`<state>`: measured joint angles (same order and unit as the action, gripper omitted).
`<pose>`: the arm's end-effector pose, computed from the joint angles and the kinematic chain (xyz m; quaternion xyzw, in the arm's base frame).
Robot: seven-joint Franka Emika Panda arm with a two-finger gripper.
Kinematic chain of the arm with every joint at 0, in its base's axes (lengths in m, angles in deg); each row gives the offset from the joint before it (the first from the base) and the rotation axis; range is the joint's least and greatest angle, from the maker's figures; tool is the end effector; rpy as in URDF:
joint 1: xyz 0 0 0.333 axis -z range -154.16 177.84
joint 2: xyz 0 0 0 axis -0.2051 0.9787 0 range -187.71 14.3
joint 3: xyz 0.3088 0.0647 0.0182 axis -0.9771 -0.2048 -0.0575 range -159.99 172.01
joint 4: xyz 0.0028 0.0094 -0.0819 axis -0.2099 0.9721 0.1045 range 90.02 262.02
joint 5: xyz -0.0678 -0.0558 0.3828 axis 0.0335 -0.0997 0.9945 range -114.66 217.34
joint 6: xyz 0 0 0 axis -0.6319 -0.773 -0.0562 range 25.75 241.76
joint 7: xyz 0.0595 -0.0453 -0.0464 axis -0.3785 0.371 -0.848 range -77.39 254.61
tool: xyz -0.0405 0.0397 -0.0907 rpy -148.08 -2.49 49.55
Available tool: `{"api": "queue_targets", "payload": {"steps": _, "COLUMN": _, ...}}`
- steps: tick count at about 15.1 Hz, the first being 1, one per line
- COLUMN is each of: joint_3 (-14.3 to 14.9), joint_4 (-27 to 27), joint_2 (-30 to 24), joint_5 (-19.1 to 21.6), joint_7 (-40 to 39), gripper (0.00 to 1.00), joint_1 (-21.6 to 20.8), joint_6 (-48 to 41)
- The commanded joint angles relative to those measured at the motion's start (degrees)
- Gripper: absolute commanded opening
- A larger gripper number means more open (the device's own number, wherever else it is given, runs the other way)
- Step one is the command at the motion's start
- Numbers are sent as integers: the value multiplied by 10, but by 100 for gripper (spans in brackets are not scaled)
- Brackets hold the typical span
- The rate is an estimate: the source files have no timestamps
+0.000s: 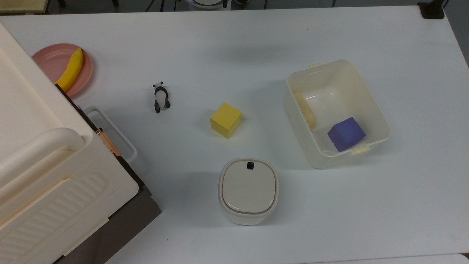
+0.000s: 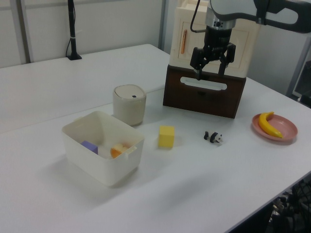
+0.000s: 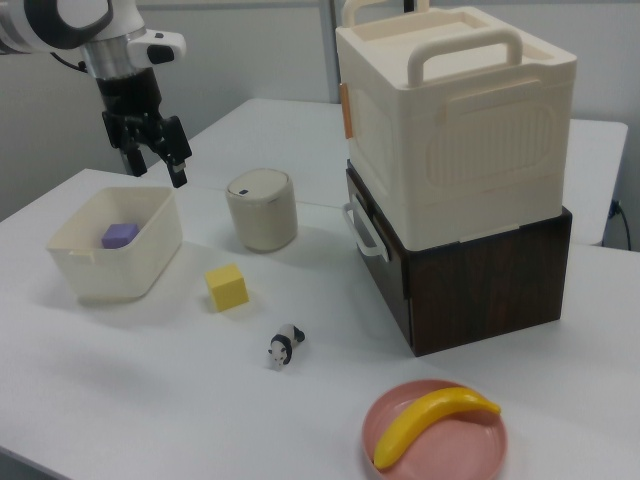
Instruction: Slide the drawer open
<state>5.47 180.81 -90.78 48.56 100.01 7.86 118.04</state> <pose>0.5326 0.0371 0.6258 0.9979 -0.0596 0.0084 0.0237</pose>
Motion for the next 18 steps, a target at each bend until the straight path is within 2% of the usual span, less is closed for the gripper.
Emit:
{"api": "queue_targets", "payload": {"steps": 1, "joint_3": 18, "joint_4": 62, "joint_2": -11, "joint_5": 14, "joint_7": -282, "gripper": 100, "joint_1": 27, "joint_6": 110}}
{"api": "queue_targets", "payload": {"steps": 4, "joint_3": 19, "joint_4": 60, "joint_2": 8, "joint_5": 2, "joint_7": -448, "gripper": 100, "joint_1": 45, "joint_6": 114}}
{"api": "queue_targets", "payload": {"steps": 7, "joint_3": 19, "joint_4": 57, "joint_2": 22, "joint_5": -23, "joint_7": -523, "gripper": 100, "joint_1": 54, "joint_6": 115}}
{"api": "queue_targets", "payload": {"steps": 10, "joint_3": 19, "joint_4": 56, "joint_2": 21, "joint_5": -25, "joint_7": -504, "gripper": 100, "joint_1": 54, "joint_6": 110}}
{"api": "queue_targets", "payload": {"steps": 14, "joint_3": 18, "joint_4": 45, "joint_2": 14, "joint_5": -22, "joint_7": -387, "gripper": 100, "joint_1": 48, "joint_6": 93}}
{"api": "queue_targets", "payload": {"steps": 18, "joint_3": 18, "joint_4": 43, "joint_2": 13, "joint_5": -21, "joint_7": -380, "gripper": 100, "joint_1": 48, "joint_6": 79}}
